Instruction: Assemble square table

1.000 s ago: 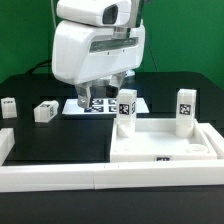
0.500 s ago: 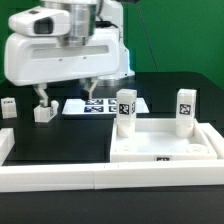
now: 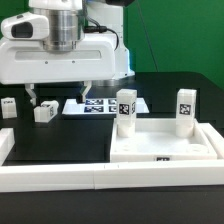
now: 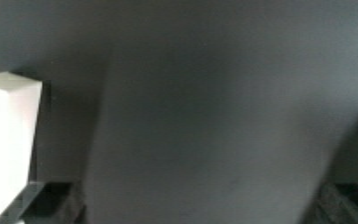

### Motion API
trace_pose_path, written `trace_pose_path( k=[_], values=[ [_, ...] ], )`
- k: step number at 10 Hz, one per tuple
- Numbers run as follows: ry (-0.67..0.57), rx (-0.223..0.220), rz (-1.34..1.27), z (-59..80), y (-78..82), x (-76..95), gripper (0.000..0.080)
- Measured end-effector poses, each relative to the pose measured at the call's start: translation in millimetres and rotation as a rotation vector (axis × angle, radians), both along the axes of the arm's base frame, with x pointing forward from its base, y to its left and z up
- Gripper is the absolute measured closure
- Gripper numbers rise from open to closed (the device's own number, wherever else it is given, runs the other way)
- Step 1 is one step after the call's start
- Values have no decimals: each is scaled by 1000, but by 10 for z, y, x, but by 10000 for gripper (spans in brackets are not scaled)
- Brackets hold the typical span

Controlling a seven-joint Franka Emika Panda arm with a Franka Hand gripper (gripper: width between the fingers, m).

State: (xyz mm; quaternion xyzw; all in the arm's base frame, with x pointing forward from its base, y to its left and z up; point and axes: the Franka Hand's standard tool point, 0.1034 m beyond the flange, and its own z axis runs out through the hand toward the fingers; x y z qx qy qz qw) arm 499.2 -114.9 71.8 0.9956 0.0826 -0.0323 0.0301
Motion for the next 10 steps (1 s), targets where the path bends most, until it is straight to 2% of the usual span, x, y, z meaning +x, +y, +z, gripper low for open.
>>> trace_pose_path(
  k=[1,4,5,6,9,10],
  values=[
    [-1,1,-61,-6,-17,-20,150],
    [25,6,-299,-28,-398,-290,150],
    [31,21,-430,-57,-497,-376,150],
    [35,44,-526,-87,-517,-417,150],
    [59,54,-496,-95,-496,-438,150],
    [119,90,-472,-110,-520,-559,150]
  ],
)
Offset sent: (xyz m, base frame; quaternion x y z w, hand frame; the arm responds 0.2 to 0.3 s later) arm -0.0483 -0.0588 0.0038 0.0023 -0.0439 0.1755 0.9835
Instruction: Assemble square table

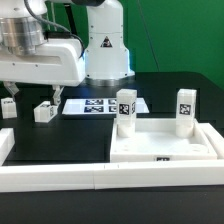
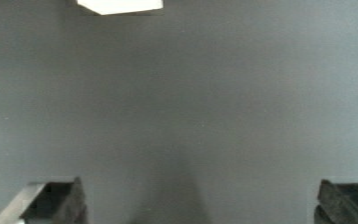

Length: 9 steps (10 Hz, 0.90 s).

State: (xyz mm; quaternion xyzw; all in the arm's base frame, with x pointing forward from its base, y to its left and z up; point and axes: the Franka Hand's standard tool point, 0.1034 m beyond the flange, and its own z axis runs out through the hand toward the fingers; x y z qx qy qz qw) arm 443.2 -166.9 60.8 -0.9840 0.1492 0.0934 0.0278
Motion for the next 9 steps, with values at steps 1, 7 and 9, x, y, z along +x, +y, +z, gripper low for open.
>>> trace_pose_path(
  k=[1,7,9],
  values=[
    [112,68,-14,-5,-33,-141,150],
    [468,230,-27,-174,-21,-289,150],
    [646,305,-54,-338,-28,-507,150]
  ],
)
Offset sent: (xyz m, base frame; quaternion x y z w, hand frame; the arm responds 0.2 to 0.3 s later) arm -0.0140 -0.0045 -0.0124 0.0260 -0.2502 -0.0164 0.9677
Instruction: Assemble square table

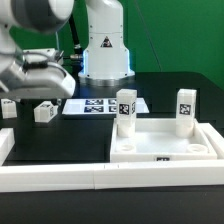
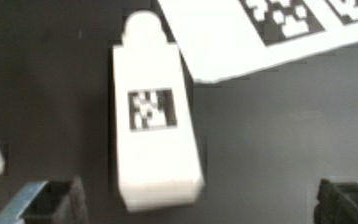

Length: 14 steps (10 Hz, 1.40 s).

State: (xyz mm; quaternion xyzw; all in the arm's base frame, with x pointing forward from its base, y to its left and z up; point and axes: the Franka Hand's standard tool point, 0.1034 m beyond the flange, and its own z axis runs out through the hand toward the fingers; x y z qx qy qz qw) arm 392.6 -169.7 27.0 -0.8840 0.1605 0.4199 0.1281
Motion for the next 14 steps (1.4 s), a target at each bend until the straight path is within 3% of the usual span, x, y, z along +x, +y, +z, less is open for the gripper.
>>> trace_pose_path(
  k=[1,5,7,10,12,14],
  values=[
    [24,6,5,-85,-44,4,150],
    [23,5,5,-94,-29,-7,150],
    [42,7,-2,-177,24,-174,150],
    [38,5,-2,-179,12,-154,162],
    [38,5,-2,-181,11,-155,514],
    [39,5,-2,-181,11,-156,511]
  ],
)
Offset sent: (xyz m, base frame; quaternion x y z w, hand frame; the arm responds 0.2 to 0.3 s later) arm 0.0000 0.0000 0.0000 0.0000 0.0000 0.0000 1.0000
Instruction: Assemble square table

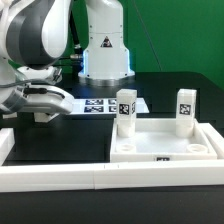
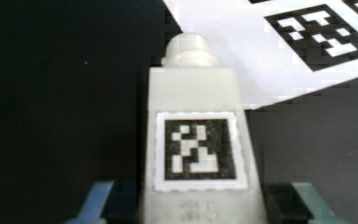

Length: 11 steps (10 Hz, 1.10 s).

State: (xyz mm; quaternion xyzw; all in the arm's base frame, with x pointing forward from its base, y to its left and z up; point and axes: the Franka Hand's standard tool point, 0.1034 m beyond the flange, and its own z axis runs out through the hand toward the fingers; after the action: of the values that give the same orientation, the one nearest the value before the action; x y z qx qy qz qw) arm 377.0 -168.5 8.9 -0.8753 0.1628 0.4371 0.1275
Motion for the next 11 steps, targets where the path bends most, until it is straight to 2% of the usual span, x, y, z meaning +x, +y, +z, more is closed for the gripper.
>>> trace_pose_path(
  k=[4,5,7,9,10,11],
  values=[
    [0,0,0,0,0,0,511],
    [6,-1,14,41,-6,21,511],
    [-32,-3,84,474,71,319,509],
    [-70,-14,121,904,287,534,509],
    [-94,-16,134,981,341,565,509],
    [-157,-44,123,893,290,551,509]
  ],
)
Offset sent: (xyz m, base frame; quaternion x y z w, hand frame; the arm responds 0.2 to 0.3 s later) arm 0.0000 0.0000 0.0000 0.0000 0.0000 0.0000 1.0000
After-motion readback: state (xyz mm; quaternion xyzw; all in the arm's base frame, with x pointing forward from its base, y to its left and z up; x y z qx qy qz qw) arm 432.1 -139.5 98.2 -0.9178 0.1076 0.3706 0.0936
